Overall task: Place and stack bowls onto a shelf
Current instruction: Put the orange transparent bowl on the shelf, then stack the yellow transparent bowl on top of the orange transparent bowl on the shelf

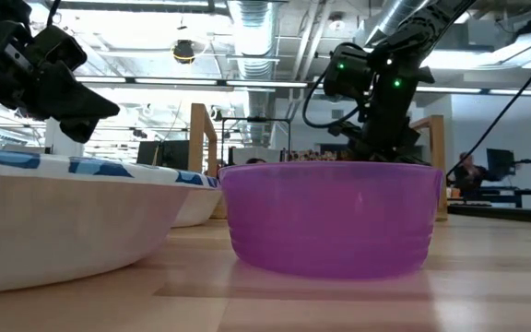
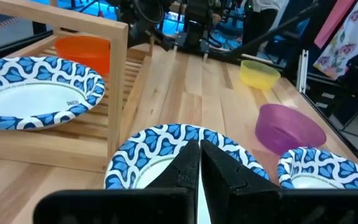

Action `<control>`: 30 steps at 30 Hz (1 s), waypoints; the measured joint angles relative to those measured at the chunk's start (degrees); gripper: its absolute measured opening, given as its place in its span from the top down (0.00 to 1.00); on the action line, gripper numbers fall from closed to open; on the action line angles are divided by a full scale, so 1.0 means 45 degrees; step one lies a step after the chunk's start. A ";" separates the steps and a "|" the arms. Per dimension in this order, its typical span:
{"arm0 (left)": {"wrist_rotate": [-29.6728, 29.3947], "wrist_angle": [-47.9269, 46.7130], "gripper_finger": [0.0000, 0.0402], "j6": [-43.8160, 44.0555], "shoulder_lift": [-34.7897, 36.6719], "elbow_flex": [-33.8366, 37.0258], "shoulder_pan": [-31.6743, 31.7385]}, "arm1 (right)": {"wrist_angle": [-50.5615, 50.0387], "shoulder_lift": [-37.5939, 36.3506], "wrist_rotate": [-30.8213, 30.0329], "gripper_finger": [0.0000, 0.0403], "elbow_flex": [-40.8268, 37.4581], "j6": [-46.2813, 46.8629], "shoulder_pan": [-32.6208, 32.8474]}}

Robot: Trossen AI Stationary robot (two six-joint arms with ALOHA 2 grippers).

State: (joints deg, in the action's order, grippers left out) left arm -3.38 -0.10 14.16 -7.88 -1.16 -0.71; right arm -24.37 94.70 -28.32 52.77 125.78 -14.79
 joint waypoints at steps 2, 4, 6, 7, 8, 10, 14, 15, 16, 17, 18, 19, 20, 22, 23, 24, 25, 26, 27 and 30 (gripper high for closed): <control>-0.0005 0.0000 1.00 0.0001 0.0000 -0.0001 0.0000 | 0.0002 0.0000 0.0000 0.73 0.0000 -0.0062 0.0000; 0.0000 -0.0002 1.00 -0.0001 0.0000 -0.0001 0.0000 | -0.0016 0.0000 0.0000 0.68 0.0000 -0.0069 0.0005; 0.0000 -0.0005 1.00 -0.0001 0.0000 -0.0001 0.0000 | -0.0144 -0.0058 0.0026 0.63 0.0000 -0.0250 0.0038; 0.0000 -0.0005 1.00 -0.0001 0.0000 -0.0001 0.0000 | -0.0231 -0.0151 0.0057 0.61 0.0000 -0.0365 0.0039; 0.0000 -0.0005 1.00 -0.0001 0.0000 -0.0001 0.0000 | -0.0291 -0.0225 0.0058 0.59 0.0000 -0.0462 0.0058; 0.0000 -0.0005 1.00 -0.0001 0.0000 -0.0003 0.0000 | -0.0368 -0.0357 0.0063 0.55 0.0005 -0.0622 0.0104; -0.0005 -0.0005 1.00 -0.0001 0.0000 -0.0006 0.0000 | -0.0443 -0.0788 0.0049 0.50 0.0005 -0.0670 0.0126; -0.0005 -0.0005 1.00 -0.0001 0.0000 -0.0006 0.0000 | -0.0443 -0.0875 0.0041 0.49 0.0005 -0.0787 0.0126; -0.0001 -0.0009 1.00 0.0000 0.0000 -0.0011 0.0000 | -0.0426 -0.0966 0.0036 0.49 0.0005 -0.1044 0.0124; -0.0003 -0.0010 1.00 -0.0001 0.0000 -0.0011 0.0000 | -0.0421 -0.1051 0.0039 0.48 0.0005 -0.1362 0.0121; -0.0005 -0.0010 1.00 -0.0001 0.0000 -0.0014 0.0000 | -0.0415 -0.1139 0.0040 0.48 0.0005 -0.1727 0.0123; -0.0007 -0.0012 1.00 -0.0001 0.0000 -0.0016 0.0000 | -0.0420 -0.1234 0.0044 0.48 0.0005 -0.2077 0.0155; -0.0005 -0.0015 1.00 0.0001 0.0000 -0.0016 0.0000 | -0.0408 -0.1326 0.0044 0.48 0.0005 -0.2382 0.0200; -0.0010 -0.0015 1.00 -0.0001 0.0000 -0.0016 0.0000 | -0.0360 -0.1562 0.0050 0.48 0.0005 -0.2796 0.0349; -0.0005 -0.0015 1.00 -0.0001 0.0000 -0.0016 0.0000 | -0.0314 -0.1720 0.0053 0.48 0.0005 -0.2948 0.0447; -0.0009 -0.0015 1.00 -0.0001 0.0000 -0.0016 0.0000 | -0.0135 -0.1859 0.0048 0.48 0.0005 -0.3194 0.0554; -0.0009 -0.0015 1.00 -0.0001 0.0000 -0.0019 0.0000 | 0.0122 -0.2006 0.0050 0.48 0.0005 -0.3574 0.0646; -0.0010 -0.0015 1.00 0.0001 0.0000 -0.0020 0.0000 | 0.0310 -0.2174 0.0058 0.49 0.0004 -0.4134 0.0741; -0.0006 -0.0015 1.00 0.0000 0.0000 -0.0020 0.0000 | 0.0588 -0.2343 0.0071 0.48 0.0000 -0.4870 0.0845; -0.0010 -0.0015 1.00 -0.0001 0.0000 -0.0020 0.0000 | 0.1448 -0.2943 0.0794 0.48 0.0005 -0.7377 0.1073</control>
State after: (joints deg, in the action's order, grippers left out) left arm -3.42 -0.16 14.15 -7.88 -1.26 -0.71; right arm -17.86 81.45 -24.74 52.80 92.59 -9.96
